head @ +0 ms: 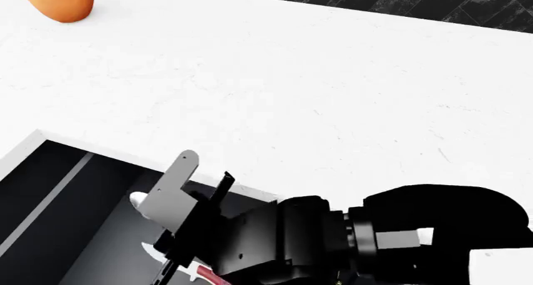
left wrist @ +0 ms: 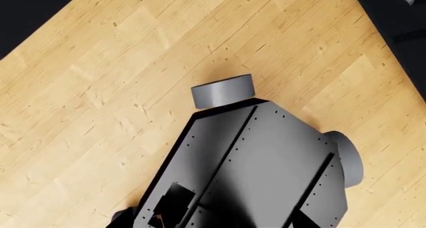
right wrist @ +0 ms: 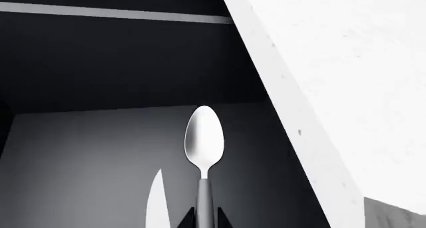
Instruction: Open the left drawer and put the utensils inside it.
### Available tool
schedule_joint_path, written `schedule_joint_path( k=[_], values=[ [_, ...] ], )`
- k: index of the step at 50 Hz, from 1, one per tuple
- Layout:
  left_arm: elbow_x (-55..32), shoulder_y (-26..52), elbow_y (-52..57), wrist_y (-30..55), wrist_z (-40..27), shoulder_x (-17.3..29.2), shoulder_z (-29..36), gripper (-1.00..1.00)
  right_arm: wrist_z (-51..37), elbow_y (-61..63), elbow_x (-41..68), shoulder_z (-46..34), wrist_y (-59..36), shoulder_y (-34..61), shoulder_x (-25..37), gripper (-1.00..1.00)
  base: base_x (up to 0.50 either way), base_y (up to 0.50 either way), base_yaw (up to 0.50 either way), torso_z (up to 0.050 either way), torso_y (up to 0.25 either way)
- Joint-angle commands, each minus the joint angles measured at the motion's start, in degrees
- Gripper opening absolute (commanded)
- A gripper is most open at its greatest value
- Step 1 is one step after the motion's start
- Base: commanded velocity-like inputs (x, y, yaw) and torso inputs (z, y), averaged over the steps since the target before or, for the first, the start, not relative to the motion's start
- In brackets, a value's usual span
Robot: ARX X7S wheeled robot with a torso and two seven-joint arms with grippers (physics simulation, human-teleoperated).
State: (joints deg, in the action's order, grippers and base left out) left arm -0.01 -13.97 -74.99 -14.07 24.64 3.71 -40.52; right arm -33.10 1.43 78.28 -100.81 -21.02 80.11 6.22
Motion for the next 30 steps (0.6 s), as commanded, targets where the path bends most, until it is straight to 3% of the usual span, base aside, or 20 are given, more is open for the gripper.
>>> schedule_joint_path(
  k=[1, 30],
  values=[
    [0.0, 0.1, 0.0, -0.1, -0.3, 0.0, 0.3, 1.0, 2.3, 3.4, -6.2, -4.8, -0.4, -2.9, 0.8, -1.0, 0.0, 0.0, 0.0, 0.0, 0.0],
    [0.0, 0.2, 0.0, 0.0, -0.6, -0.1, 1.0, 1.0, 6.3, -7.4, -12.1, -10.6, -2.1, -11.6, -4.2, -1.0, 0.0, 0.0, 0.0, 0.0, 0.0]
  ],
)
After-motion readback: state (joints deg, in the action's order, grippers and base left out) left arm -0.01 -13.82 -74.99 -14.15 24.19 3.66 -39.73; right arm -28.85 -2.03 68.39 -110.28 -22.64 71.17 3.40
